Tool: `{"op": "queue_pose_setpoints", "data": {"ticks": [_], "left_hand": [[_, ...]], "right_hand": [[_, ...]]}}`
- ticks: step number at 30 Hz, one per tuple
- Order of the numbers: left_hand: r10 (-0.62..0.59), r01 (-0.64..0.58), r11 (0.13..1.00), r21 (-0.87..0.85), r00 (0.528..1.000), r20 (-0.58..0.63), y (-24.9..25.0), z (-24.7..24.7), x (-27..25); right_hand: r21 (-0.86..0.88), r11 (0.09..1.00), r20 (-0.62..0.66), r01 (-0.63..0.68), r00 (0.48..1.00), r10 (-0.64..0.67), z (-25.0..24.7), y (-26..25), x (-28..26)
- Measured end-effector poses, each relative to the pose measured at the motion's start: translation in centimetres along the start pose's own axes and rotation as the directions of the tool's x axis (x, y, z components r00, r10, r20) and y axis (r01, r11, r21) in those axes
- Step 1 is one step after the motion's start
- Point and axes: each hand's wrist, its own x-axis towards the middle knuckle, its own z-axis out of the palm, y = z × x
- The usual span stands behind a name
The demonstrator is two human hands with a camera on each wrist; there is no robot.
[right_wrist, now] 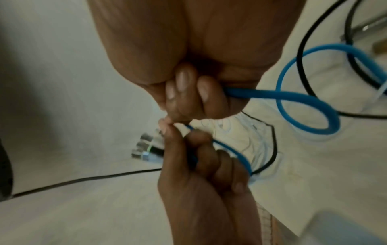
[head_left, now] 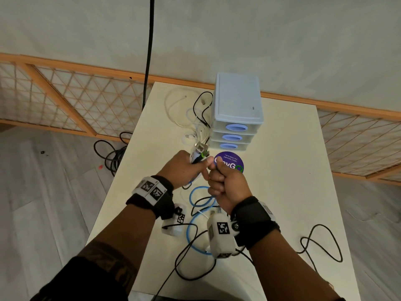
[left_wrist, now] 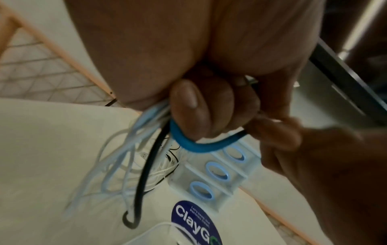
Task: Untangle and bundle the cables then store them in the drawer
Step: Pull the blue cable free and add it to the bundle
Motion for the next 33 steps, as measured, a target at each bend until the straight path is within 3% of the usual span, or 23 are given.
{"op": "queue_pose_setpoints", "data": {"ticks": [4, 6, 8, 10, 15, 18, 20, 22, 24, 26, 29, 31, 33], "left_hand": [[-0.051, 0.034, 0.995, -0.089, 0.980, -0.194, 0.1, 0.8, 0.8], [-0.137, 0.063, 0.960, -0.273, 0.955, -0.263, 0.0, 0.6, 1.3], [-0.253, 0.091, 0.861, -0.500, 0.930, -0.266, -0.2, 0.2, 1.6], [-0.297, 0.124, 0.793, -0.597, 0.934, -0.200, -0.3, 0.3, 1.7], [-0.185, 0.181, 0.832, -0.524, 0.982, 0.045, -0.3, 1.1, 0.6], [-0.221, 0.134, 0.814, -0.565, 0.971, -0.088, 0.0, 0.8, 0.9], [-0.344, 0.109, 0.747, -0.656, 0.907, -0.242, -0.2, -0.1, 1.7], [-0.410, 0.101, 0.712, -0.695, 0.864, -0.294, -0.6, -1.3, 2.2], [-0.370, 0.132, 0.748, -0.651, 0.897, -0.243, -1.1, -2.0, 2.0], [-0.287, 0.180, 0.802, -0.569, 0.952, -0.104, -1.5, -1.8, 1.4], [-0.194, 0.194, 0.872, -0.449, 0.980, 0.046, -1.5, -0.4, 0.2], [-0.189, 0.169, 0.875, -0.454, 0.982, 0.001, -1.3, 0.3, -0.1], [-0.209, 0.133, 0.882, -0.453, 0.970, -0.122, -1.2, 0.4, 0.0]], "right_hand": [[-0.077, 0.995, 0.044, 0.062, 0.997, -0.059, 0.2, 0.1, -0.1], [-0.157, 0.984, 0.048, 0.090, 0.995, -0.083, 0.2, 0.1, -0.2], [-0.232, 0.965, 0.049, 0.119, 0.993, -0.111, 0.2, 0.4, -0.2], [-0.263, 0.955, 0.056, 0.136, 0.991, -0.126, 0.3, 0.7, -0.2], [-0.356, 0.921, 0.027, 0.159, 0.987, -0.160, 0.8, 0.7, -0.2], [-0.350, 0.930, 0.011, 0.112, 0.993, -0.116, 0.7, 1.0, -0.3], [-0.332, 0.940, 0.019, 0.080, 0.997, -0.078, 0.6, 1.2, -0.6], [-0.337, 0.939, 0.037, 0.068, 0.998, -0.059, 0.5, 1.4, -0.9], [-0.349, 0.934, 0.052, 0.072, 0.997, -0.058, 0.4, 1.2, -1.0], [-0.351, 0.934, 0.055, 0.070, 0.997, -0.054, 0.4, 1.2, -1.0], [-0.365, 0.929, 0.044, 0.057, 0.998, -0.043, 0.7, 1.2, -0.9], [-0.372, 0.928, 0.026, 0.037, 0.999, -0.029, 0.8, 1.3, -1.0], [-0.366, 0.931, 0.010, 0.009, 1.000, -0.005, 0.8, 1.3, -1.1]]}}
